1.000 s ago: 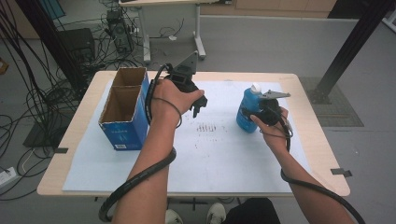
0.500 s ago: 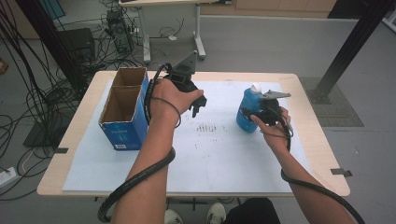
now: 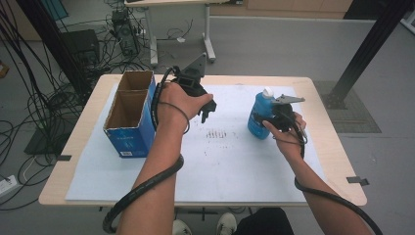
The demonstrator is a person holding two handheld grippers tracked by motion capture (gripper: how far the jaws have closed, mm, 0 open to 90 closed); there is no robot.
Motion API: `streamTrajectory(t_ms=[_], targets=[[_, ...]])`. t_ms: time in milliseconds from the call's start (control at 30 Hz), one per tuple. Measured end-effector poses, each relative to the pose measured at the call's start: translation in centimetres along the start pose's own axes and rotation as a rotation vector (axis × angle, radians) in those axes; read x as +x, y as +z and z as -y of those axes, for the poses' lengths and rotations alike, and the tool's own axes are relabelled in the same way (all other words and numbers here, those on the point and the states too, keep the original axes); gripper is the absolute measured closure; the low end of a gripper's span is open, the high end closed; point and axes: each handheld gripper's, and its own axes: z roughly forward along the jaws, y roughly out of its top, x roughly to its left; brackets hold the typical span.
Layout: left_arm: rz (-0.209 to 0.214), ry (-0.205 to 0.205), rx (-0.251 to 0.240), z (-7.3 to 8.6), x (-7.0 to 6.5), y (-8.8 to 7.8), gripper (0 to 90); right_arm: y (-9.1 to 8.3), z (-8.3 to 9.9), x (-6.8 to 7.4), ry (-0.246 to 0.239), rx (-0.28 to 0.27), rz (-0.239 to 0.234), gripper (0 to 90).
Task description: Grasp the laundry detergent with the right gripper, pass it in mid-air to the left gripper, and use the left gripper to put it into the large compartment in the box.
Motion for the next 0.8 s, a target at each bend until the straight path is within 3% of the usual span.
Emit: streamTrajectory(t_ms=[800], targets=[[-0.007, 0.000, 0.000, 0.03, 0.03, -0.12, 5.9, -0.01, 0.09, -0.03, 0.006, -0.007, -0.004, 43.7]])
